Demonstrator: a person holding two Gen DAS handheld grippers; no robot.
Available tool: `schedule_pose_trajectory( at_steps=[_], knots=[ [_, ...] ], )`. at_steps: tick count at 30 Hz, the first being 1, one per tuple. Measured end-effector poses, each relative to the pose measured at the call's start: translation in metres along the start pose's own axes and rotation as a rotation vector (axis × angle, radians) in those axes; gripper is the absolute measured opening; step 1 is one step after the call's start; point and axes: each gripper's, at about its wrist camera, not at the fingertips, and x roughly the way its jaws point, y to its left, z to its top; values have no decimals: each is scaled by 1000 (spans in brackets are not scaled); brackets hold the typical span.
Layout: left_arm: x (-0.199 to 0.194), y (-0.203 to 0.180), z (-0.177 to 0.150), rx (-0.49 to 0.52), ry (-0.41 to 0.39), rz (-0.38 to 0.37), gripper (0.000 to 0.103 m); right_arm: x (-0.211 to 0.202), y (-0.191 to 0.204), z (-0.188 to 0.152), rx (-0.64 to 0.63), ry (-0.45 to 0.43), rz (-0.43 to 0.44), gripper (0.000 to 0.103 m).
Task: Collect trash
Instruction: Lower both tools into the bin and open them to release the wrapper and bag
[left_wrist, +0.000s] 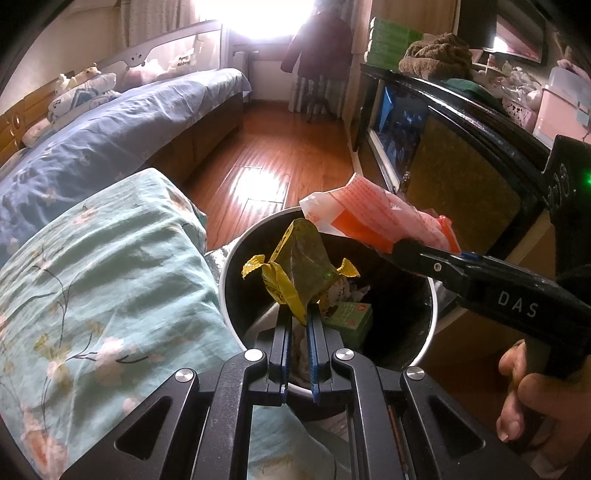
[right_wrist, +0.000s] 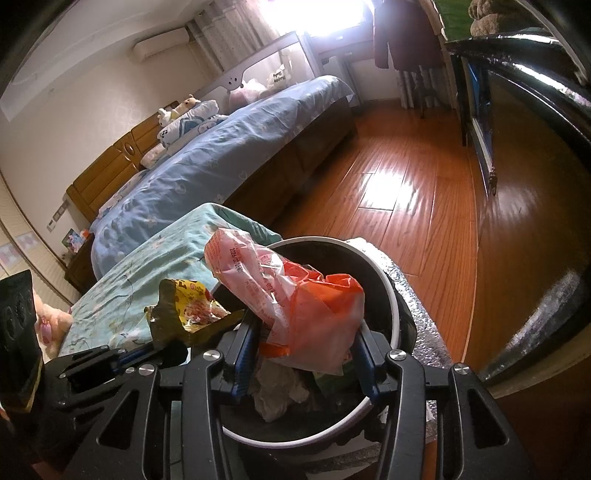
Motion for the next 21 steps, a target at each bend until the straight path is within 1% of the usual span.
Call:
schedule_pose_trajectory(
  at_steps=[13,21],
  knots=[
    [7,1,3,-1,13,-8,7,1,0,1,-2,6,-2,49],
    [8,1,3,6,18,-15,10,7,-1,-1,-2,21,-3,51]
  ],
)
